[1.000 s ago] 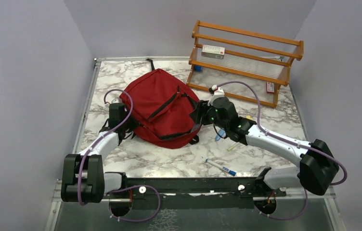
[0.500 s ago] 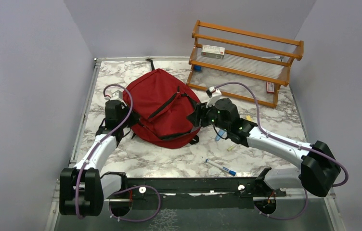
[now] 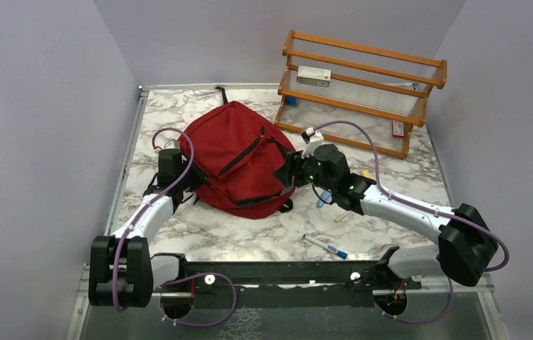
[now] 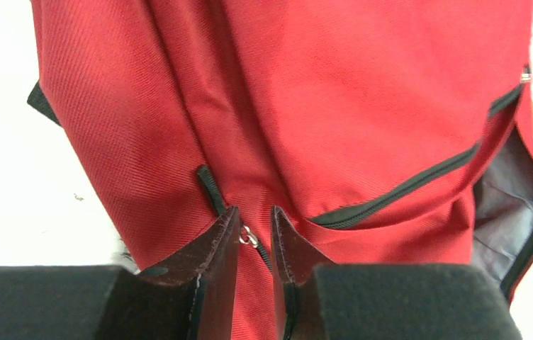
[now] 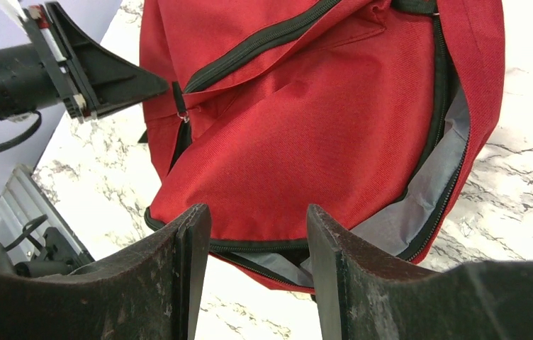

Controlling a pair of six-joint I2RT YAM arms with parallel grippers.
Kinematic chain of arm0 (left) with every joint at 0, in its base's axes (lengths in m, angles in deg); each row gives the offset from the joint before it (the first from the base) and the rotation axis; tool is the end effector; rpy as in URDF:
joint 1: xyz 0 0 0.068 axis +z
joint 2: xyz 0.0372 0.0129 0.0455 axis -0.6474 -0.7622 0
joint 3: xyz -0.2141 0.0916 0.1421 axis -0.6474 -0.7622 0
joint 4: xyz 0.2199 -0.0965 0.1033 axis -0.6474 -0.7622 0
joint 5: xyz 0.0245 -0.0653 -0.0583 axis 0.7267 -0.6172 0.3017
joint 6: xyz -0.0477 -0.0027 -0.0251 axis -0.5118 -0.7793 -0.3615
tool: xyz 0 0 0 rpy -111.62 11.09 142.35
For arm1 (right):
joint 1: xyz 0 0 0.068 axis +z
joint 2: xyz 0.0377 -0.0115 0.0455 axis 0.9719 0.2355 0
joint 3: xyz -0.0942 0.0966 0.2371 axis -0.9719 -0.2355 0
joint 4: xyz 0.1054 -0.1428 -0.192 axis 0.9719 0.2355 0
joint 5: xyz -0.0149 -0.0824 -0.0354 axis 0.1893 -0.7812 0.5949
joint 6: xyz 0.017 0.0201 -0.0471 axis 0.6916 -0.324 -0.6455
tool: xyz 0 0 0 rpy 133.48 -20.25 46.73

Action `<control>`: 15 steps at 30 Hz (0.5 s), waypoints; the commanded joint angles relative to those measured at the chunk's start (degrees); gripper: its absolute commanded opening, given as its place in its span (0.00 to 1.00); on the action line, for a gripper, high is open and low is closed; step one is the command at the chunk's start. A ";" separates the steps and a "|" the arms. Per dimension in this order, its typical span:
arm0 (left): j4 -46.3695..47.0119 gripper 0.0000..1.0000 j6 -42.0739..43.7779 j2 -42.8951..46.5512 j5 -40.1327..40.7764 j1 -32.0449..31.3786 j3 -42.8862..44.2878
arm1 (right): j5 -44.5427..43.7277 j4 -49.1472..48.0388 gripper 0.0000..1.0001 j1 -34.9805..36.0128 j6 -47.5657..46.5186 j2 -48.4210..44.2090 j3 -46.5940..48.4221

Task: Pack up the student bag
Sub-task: Zip the student bag at the center of the board.

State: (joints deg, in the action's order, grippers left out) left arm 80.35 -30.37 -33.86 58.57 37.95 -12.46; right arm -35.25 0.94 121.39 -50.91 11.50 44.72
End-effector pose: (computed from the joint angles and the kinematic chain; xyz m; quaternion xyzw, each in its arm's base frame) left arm 0.2331 -0.0154 0.1926 -0.2365 0.8665 -0.2149 0.3836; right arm 0.2099 0.2113 0.2583 -0.1342 0.8142 0.3405 0.4507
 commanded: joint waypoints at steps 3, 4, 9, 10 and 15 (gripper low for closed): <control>-1.33 0.25 -3.43 -4.01 3.54 -0.21 1.45 | -3.19 0.46 0.57 0.01 1.19 -1.94 -0.69; -1.42 0.25 -3.70 -4.19 3.79 -0.22 1.35 | -3.22 0.44 0.57 0.02 1.41 -2.08 -0.80; -0.11 0.27 -4.48 -4.87 4.69 -0.23 0.27 | -3.12 0.26 0.57 0.02 1.80 -1.76 -0.86; -0.05 0.28 -4.49 -5.24 4.79 -0.23 0.26 | -3.16 0.21 0.57 -0.03 1.80 -1.58 -0.81; 0.39 0.30 -4.27 -7.24 4.92 -0.19 0.12 | -2.84 0.52 0.57 0.07 1.76 -1.24 -0.40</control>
State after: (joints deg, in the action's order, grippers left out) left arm 79.76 -34.13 -39.68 61.80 37.95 -12.46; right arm -37.04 1.05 121.39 -49.60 10.74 44.50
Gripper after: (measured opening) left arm 0.289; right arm 0.570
